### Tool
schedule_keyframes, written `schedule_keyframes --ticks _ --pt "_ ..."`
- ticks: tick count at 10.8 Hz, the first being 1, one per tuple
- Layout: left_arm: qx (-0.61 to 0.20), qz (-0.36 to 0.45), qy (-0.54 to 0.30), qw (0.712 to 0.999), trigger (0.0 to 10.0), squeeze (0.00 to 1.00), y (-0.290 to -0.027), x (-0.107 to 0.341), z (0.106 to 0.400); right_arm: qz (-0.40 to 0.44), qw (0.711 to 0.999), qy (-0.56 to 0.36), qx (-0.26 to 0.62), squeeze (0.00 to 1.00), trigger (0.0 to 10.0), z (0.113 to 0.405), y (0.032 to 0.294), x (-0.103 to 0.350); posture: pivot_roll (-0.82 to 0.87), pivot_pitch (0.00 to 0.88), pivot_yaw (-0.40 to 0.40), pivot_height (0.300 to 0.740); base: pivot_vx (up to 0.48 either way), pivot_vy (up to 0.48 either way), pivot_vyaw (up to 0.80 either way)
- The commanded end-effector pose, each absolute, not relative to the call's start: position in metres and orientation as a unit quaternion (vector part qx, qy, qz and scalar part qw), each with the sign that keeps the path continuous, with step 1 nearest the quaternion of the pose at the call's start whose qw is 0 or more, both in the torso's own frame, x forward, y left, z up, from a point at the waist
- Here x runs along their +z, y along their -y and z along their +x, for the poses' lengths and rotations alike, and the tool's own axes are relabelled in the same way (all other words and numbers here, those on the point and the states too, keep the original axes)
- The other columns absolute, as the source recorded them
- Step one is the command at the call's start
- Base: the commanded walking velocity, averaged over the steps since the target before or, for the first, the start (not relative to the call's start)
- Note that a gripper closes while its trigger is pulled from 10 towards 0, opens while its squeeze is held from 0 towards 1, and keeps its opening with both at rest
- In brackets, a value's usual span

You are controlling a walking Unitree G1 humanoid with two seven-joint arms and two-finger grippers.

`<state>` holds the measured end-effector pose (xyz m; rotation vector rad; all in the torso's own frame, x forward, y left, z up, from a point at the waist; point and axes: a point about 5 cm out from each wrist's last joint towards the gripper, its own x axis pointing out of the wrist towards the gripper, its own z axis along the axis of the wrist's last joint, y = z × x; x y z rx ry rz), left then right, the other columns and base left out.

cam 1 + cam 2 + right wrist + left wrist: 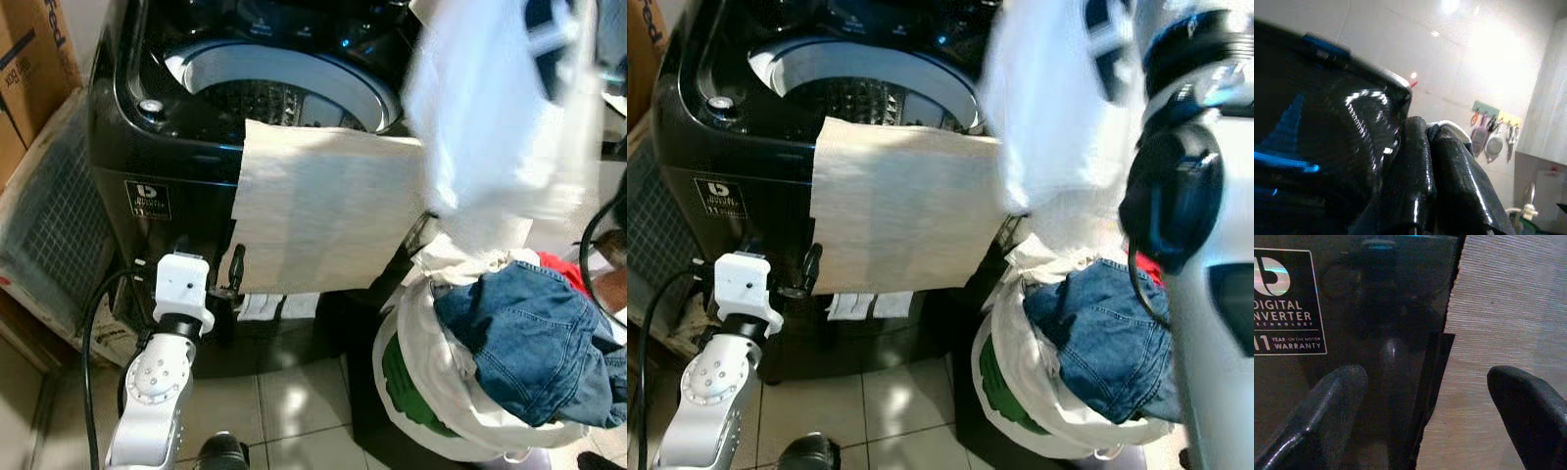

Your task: Clothes washing

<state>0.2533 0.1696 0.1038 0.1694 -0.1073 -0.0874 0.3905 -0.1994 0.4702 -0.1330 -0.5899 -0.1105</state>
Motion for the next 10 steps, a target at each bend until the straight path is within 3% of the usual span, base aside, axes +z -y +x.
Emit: schedule_keyframes --ticks 1,4,5,7,8,9,10 --pt "-0.057 0.083 0.049 0.994 10.0 0.0 -0.161 0.102 0.255 -0.047 0.937 0.326 -0.113 0.0 0.0 0.373 0.225 0.495 0.26 0.0 -0.19 0.74 0.0 0.0 0.0" --pt "-0.058 0.091 0.046 0.993 10.0 0.0 -0.166 0.102 0.253 0.008 0.902 0.345 -0.261 0.0 0.0 0.346 0.285 0.506 0.28 0.0 -0.199 0.74 0.0 0.0 0.0" --pt "-0.052 0.095 0.047 0.993 10.0 0.0 -0.17 0.103 0.251 0.058 0.876 0.316 -0.36 0.0 0.0 0.334 0.331 0.482 0.3 0.0 -0.215 0.74 0.0 0.0 0.0" --pt "-0.047 0.097 0.046 0.993 10.0 0.0 -0.173 0.103 0.248 0.066 0.869 0.273 -0.407 0.0 0.0 0.333 0.356 0.451 0.31 0.0 -0.213 0.74 0.0 0.0 0.0" --pt "-0.048 0.1 0.041 0.993 10.0 0.0 -0.174 0.102 0.246 0.051 0.898 0.245 -0.361 0.0 0.0 0.347 0.347 0.438 0.31 0.0 -0.199 0.74 0.0 0.0 0.0" --pt "-0.057 0.104 0.041 0.992 10.0 0.0 -0.173 0.105 0.247 0.032 0.945 0.24 -0.219 0.0 0.0 0.376 0.295 0.439 0.31 0.0 -0.189 0.74 0.0 0.0 0.0" --pt "-0.057 0.104 0.043 0.992 10.0 0.0 -0.174 0.107 0.249 0.023 0.953 0.255 -0.163 0.0 0.0 0.38 0.274 0.449 0.3 0.0 -0.19 0.74 0.0 0.0 0.0"
